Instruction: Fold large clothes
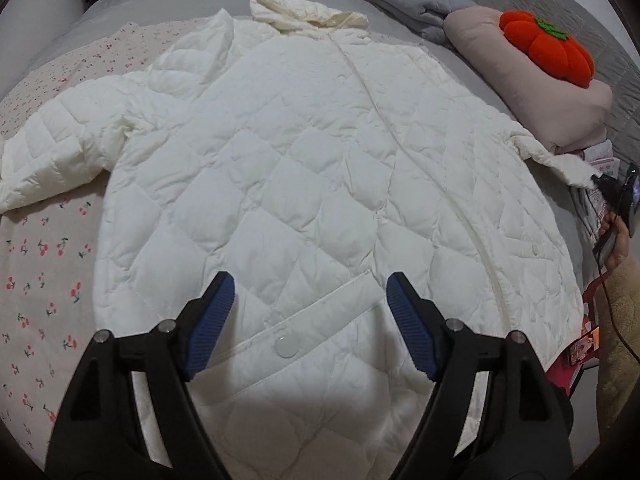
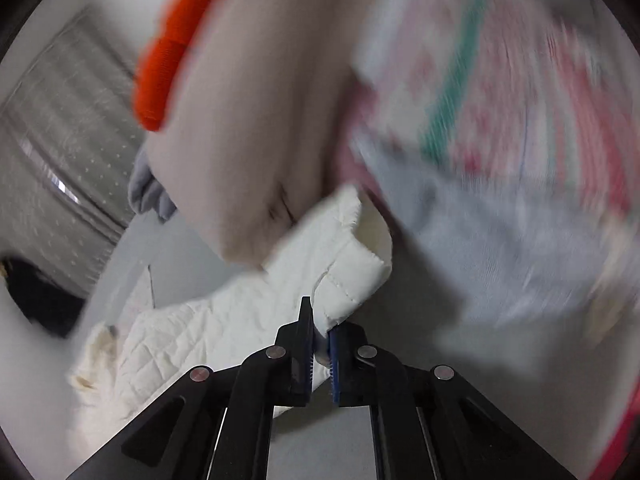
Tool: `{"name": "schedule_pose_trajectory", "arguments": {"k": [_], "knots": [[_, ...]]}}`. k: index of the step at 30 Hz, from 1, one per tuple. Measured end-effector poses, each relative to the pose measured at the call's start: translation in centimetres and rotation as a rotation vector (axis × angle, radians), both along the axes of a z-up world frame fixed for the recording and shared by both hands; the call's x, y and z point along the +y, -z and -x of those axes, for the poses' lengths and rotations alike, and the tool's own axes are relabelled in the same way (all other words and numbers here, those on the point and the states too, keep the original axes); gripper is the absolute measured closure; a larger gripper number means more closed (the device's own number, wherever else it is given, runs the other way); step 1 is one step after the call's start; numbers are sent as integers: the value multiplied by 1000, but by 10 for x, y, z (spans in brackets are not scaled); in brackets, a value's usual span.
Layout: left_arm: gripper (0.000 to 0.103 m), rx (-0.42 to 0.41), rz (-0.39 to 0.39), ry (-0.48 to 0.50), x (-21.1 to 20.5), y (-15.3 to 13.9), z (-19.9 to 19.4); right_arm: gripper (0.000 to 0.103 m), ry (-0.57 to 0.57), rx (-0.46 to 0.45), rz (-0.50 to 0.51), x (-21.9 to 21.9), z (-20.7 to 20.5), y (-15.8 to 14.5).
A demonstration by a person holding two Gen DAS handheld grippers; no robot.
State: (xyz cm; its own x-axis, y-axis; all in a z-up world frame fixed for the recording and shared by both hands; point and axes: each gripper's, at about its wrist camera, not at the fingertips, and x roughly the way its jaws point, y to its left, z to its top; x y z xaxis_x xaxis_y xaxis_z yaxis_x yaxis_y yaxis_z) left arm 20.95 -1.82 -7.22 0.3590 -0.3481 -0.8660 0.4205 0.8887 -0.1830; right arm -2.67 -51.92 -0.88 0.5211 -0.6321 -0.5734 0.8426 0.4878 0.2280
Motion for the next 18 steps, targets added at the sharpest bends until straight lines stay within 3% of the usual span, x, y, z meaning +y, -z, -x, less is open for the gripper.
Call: {"name": "schedule_pose_trajectory", "arguments": {"k": [2, 3, 6, 8, 10, 12, 14, 16, 18], "knots": [[24, 40, -12, 4, -2, 17, -2, 98, 96, 109, 190, 15, 10, -12], [23, 30, -5, 8, -1, 22, -1, 98, 121, 165, 215, 14, 12, -8], [20, 2, -5, 30, -3, 24, 1, 98, 160, 397, 199, 7, 2, 34], [20, 4, -6, 35, -2, 23, 1, 97, 125, 484, 127, -3, 10, 63], [20, 15, -3, 37, 2, 20, -1, 93, 134, 467, 109, -9, 13, 60], [20, 11, 2, 27, 12, 11, -2, 75, 170, 449, 121, -4, 18, 47], [20, -27, 0, -25, 29, -1, -5, 40, 152, 408, 92, 3, 23, 31], [20, -64, -5, -104, 53, -14, -15, 30, 102, 348, 89, 17, 29, 14], [20, -100, -21, -217, 85, -27, -30, 29, 27, 320, 89, 27, 22, -7]]}}
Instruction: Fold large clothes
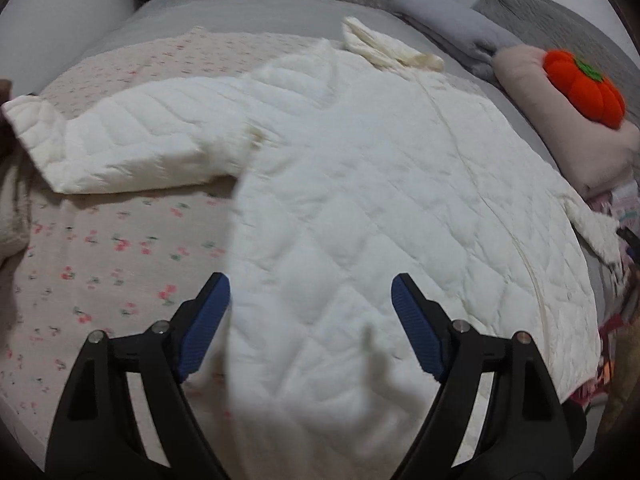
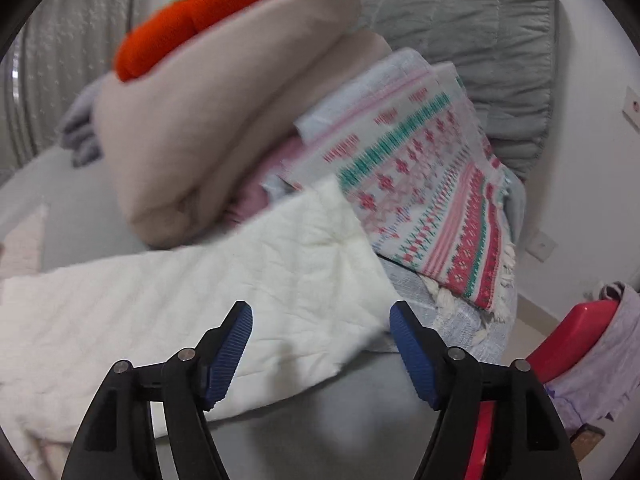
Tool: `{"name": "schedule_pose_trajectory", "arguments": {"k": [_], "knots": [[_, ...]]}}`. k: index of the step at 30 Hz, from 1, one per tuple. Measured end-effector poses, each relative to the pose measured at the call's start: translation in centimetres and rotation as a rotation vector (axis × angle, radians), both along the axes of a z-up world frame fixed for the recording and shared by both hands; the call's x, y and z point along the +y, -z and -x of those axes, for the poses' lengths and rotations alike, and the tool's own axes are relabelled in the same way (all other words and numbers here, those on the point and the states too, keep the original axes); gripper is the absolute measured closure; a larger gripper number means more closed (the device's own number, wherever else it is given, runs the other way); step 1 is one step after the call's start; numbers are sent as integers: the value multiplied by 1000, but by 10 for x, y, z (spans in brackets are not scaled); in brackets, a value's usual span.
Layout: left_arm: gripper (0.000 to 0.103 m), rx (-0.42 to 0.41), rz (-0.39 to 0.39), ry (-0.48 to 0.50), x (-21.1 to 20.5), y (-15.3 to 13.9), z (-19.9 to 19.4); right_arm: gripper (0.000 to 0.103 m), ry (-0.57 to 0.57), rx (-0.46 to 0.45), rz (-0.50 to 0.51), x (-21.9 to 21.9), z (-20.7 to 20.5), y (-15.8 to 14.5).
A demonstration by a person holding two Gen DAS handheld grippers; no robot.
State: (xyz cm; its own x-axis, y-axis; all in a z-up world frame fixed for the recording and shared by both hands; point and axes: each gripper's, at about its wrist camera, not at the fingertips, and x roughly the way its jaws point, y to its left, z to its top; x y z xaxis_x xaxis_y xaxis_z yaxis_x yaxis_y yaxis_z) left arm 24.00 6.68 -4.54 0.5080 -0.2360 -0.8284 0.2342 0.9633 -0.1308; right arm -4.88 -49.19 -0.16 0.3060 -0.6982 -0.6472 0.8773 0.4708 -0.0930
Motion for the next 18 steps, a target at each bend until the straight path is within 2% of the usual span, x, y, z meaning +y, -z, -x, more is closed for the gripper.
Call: {"name": "schedule_pose_trajectory", "arguments": {"k": [5, 7, 10, 13, 16, 18], "knots": [[20, -144, -155, -333, 85, -27, -46, 21, -207, -34, -39, 60, -25, -26], [20, -167, -161, -430, 120, -27, -72, 20, -288, -48, -68, 85, -35, -31], [22, -107, -151, -566, 161, -8, -115, 20, -418, -64, -157, 117, -55, -32], [24, -29, -108, -611, 180, 15, -153, 20, -548, -71, -222, 149, -80, -35], [25, 4, -63, -677, 192, 36, -175, 20, -649, -38, -261, 176, -111, -32], [44, -1, -35, -739, 202, 47, -187, 20, -703, -11, -278, 200, -137, -30]]}}
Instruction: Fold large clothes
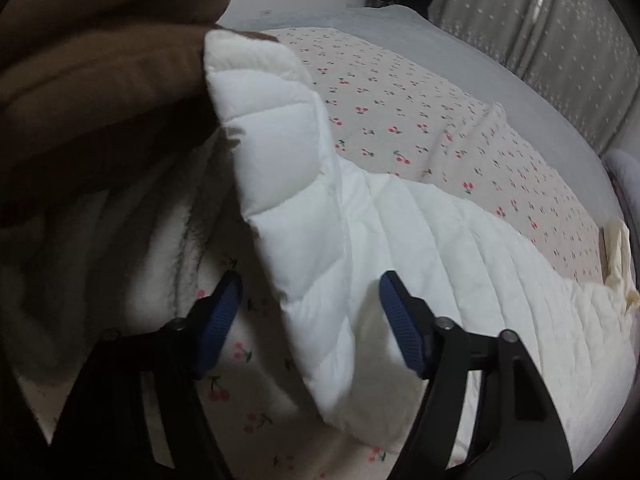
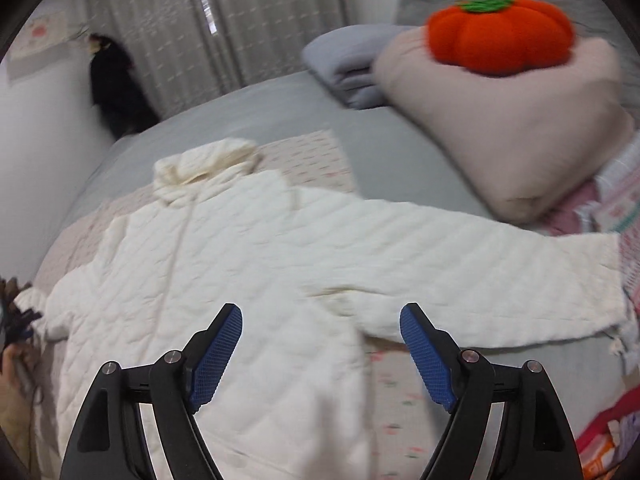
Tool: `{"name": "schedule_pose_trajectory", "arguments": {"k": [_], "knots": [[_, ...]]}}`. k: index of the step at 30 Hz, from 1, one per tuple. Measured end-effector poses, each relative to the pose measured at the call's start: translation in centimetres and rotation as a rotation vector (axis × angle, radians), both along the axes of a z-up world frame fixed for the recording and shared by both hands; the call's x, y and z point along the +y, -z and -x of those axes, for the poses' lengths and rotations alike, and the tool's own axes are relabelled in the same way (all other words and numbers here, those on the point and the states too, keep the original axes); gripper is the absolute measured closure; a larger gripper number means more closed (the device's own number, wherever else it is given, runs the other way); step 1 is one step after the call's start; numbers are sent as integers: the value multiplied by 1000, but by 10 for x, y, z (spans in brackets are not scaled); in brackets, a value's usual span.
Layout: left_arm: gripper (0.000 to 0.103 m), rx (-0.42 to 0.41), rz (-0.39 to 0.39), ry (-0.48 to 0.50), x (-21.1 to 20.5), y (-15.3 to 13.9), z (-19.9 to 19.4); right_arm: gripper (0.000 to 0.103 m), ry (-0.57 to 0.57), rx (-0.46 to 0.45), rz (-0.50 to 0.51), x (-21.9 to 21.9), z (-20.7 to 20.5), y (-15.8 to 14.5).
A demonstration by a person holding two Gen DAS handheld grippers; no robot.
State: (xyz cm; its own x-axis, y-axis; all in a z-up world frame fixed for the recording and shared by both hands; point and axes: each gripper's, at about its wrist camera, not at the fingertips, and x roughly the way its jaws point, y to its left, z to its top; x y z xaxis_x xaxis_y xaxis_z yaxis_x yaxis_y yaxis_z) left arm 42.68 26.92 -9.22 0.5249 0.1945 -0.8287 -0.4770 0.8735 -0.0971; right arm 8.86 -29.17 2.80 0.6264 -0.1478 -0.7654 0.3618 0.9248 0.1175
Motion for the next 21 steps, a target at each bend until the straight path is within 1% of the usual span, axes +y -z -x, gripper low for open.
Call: {"name": "schedule_pose_trajectory", "arguments": {"k": [1, 2, 3, 4, 6, 7, 9, 10, 11, 12, 14, 18, 19, 21], "knots": [[77, -23, -36, -20, 2, 2, -3, 20, -26, 9, -2, 13, -13, 1], [95, -51, -54, -6, 2, 1, -6, 20, -60, 18, -5, 28, -28, 3], [96, -84, -58, 1, 1, -1, -8, 20, -100, 27, -9, 45, -45, 6], [97, -145, -75, -2, -4, -7, -2, 20, -140, 31, -14, 62, -61, 9], [98, -283, -109, 22, -18, -24, 15, 20, -215, 32, -20, 99, -92, 16], [98, -339, -117, 30, -24, -32, 25, 20, -252, 31, -13, 119, -110, 21], [98, -470, -115, 43, -35, -52, 47, 25, -325, 38, -16, 155, -146, 32], [98, -527, -106, 47, -38, -61, 57, 36, -370, 43, -40, 172, -164, 40], [98, -587, -94, 52, -41, -69, 67, 52, -418, 56, -81, 189, -186, 50], [98, -639, -84, 62, -43, -78, 75, 58, -446, 72, -118, 205, -202, 59], [98, -715, -59, 86, -46, -91, 87, 71, -473, 97, -182, 230, -235, 79], [98, -828, -25, 184, -62, -115, 100, 82, -507, 100, -340, 271, -289, 112], [98, -848, -11, 205, -65, -120, 101, 84, -509, 110, -363, 279, -298, 120], [98, -888, 31, 283, -80, -129, 99, 86, -531, 156, -408, 298, -315, 140]]}}
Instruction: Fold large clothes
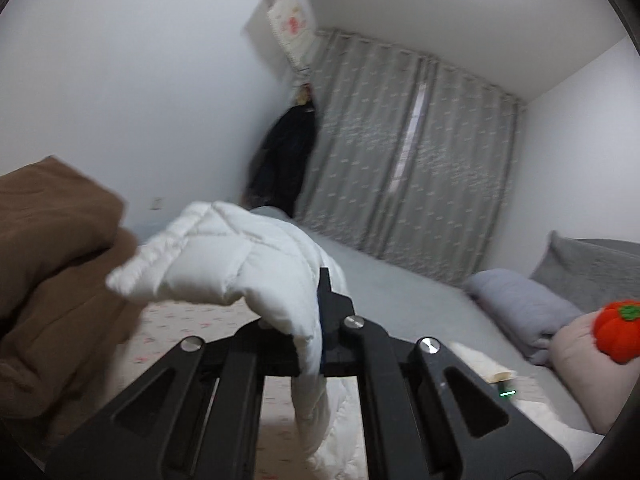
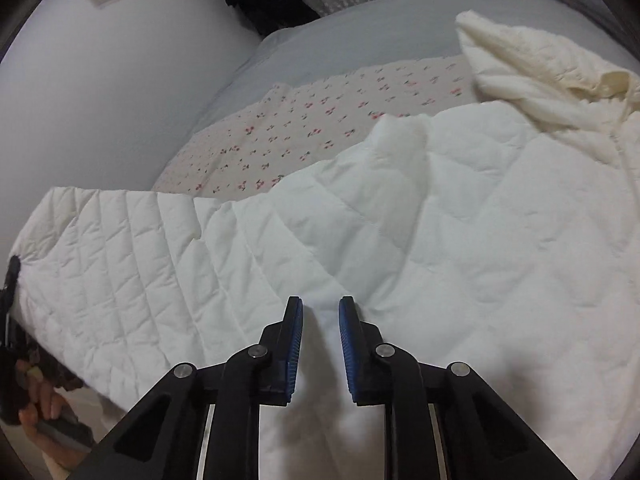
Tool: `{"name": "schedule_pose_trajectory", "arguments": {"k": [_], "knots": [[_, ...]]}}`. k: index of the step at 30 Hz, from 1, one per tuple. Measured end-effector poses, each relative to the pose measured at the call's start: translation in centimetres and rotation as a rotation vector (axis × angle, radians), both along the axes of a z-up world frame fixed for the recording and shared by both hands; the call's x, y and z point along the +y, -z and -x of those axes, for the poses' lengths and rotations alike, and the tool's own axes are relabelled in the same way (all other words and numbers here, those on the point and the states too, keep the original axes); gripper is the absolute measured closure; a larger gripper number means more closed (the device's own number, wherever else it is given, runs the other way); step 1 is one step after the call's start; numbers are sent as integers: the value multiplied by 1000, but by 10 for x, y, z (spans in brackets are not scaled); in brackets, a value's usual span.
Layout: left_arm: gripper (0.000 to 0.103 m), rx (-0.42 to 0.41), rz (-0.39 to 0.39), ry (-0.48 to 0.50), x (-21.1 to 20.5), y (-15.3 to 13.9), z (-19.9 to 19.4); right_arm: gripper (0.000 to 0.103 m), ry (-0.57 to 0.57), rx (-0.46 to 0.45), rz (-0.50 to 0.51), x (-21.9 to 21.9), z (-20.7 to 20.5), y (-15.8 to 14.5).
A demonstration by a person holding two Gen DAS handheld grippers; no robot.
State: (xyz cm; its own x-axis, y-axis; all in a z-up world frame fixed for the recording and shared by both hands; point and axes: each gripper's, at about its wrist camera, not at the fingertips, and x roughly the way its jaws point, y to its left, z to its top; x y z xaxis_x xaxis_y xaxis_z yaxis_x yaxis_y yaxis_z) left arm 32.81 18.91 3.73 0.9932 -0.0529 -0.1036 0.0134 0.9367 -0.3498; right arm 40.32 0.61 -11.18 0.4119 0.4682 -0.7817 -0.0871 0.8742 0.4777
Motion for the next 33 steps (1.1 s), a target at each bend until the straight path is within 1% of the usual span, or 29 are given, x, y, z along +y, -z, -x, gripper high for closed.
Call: {"name": "schedule_pose_trajectory", "arguments": {"k": [1, 2, 3, 6, 7, 9, 11, 12, 14, 15, 17, 18, 21, 22, 23, 24, 25, 26, 27, 28, 29, 30, 31, 33], "knots": [[98, -9, 4, 38, -3, -4, -5, 87, -10, 37, 19, 9, -7, 12], [98, -19, 0, 78, -14, -7, -8, 91, -9, 51, 33, 15, -11, 22], [98, -25, -11, 114, -26, -11, -10, 92, 1, 39, 17, 16, -14, 24], [98, -20, -23, 216, -62, -22, -14, 92, 40, 102, -108, 0, -18, 27], [98, -16, -14, 247, -66, -29, -22, 89, 58, 120, -148, -10, -16, 25], [98, 1, -24, 311, -89, -38, -29, 83, 96, 119, -196, -33, -8, 16], [97, 23, -50, 368, -112, -42, -27, 70, 134, 109, -213, -60, 3, 2], [97, 37, -63, 399, -127, -43, -26, 66, 157, 101, -220, -77, 12, -6], [97, 75, -112, 459, -156, -37, -28, 52, 217, 81, -231, -117, 30, -21], [97, 93, -129, 487, -167, -38, -27, 50, 241, 72, -235, -135, 39, -27], [96, 153, -156, 556, -195, -26, -25, 43, 296, 54, -245, -173, 60, -38], [97, 179, -165, 584, -204, -20, -24, 41, 329, 48, -250, -194, 72, -42], [95, 294, -205, 696, -242, 12, -23, 36, 423, 48, -290, -249, 105, -43], [92, 342, -222, 750, -258, 25, -22, 35, 448, 52, -312, -264, 118, -41], [87, 408, -251, 825, -271, 41, -22, 34, 476, 56, -339, -279, 130, -38], [68, 478, -286, 892, -289, 56, -19, 34, 497, 60, -361, -288, 136, -34], [49, 575, -339, 971, -302, 73, -17, 33, 515, 65, -381, -302, 144, -33], [46, 647, -390, 1011, -310, 87, -12, 32, 531, 70, -398, -309, 151, -30], [45, 695, -433, 1034, -313, 95, -6, 32, 548, 79, -411, -317, 152, -26], [45, 710, -471, 1051, -314, 98, 3, 32, 557, 88, -419, -321, 157, -23], [44, 687, -504, 1063, -309, 94, 15, 31, 563, 94, -431, -325, 161, -20], [39, 661, -519, 1081, -303, 86, 25, 31, 563, 95, -445, -327, 164, -18], [32, 640, -519, 1102, -294, 79, 32, 31, 562, 95, -457, -328, 166, -17], [26, 600, -495, 1129, -272, 63, 47, 30, 545, 91, -472, -328, 166, -16]]}}
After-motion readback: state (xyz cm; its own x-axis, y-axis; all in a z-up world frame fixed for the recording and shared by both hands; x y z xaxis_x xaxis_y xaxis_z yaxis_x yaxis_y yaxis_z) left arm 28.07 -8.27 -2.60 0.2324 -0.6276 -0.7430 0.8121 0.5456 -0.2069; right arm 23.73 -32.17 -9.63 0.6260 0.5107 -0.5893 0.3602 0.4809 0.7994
